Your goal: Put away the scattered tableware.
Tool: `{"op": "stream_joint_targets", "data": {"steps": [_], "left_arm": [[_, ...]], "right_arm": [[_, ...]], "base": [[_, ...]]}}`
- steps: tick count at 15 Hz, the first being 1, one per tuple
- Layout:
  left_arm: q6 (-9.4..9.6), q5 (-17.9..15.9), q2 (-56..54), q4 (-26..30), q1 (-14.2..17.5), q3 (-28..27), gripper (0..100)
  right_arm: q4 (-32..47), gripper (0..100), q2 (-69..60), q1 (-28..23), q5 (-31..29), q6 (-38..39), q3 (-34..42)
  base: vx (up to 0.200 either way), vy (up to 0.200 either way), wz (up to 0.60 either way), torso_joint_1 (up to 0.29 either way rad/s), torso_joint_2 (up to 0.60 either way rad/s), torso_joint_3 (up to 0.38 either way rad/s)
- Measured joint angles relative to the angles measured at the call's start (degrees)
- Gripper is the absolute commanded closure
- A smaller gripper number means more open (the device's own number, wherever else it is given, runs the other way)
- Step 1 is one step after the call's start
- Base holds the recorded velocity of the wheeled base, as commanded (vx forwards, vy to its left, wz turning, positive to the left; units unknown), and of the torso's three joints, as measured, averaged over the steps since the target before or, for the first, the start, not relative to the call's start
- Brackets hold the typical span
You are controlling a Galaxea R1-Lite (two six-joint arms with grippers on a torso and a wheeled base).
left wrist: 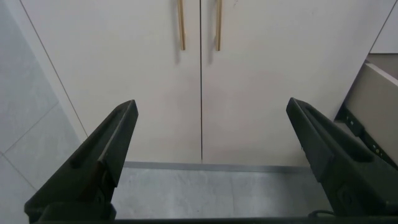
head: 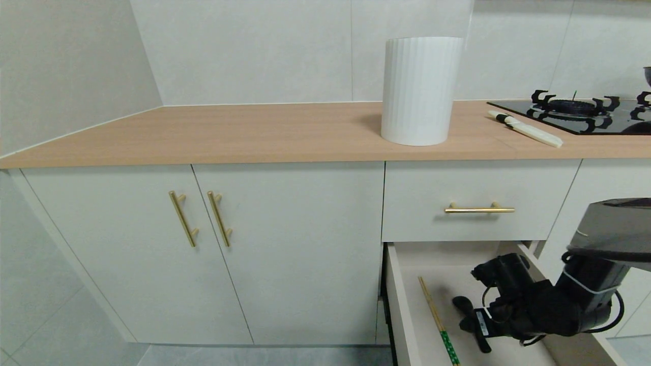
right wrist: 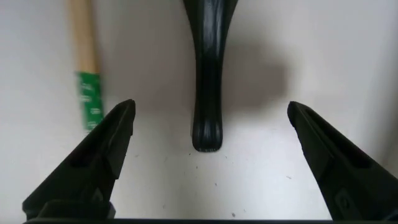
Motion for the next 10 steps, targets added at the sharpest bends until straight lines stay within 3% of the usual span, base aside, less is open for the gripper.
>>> {"op": "stream_joint_targets", "data": {"steps": [3,8,10], "left_arm": [[-0.05,0.0,0.0,0.02,0.0,0.0,0],[-0.07,0.0,0.0,0.0,0.0,0.0,0],[-0.07,0.0,0.0,0.02,0.0,0.0,0]], "right_arm": [[2.66,0,-11.96,0.3,0.55,-0.52,2.62],[16.87,0,-31.61,4.83,0.99,-2.33,3.36],[19.91,0,-36.35,6.53,1.04,-3.6,3.45]], "base": [[0.0,0.0,0.0,0.0,0.0,0.0],[0.0,0.0,0.0,0.0,0.0,0.0],[-0.2,0.0,0.0,-0.002,0.0,0.007]]}}
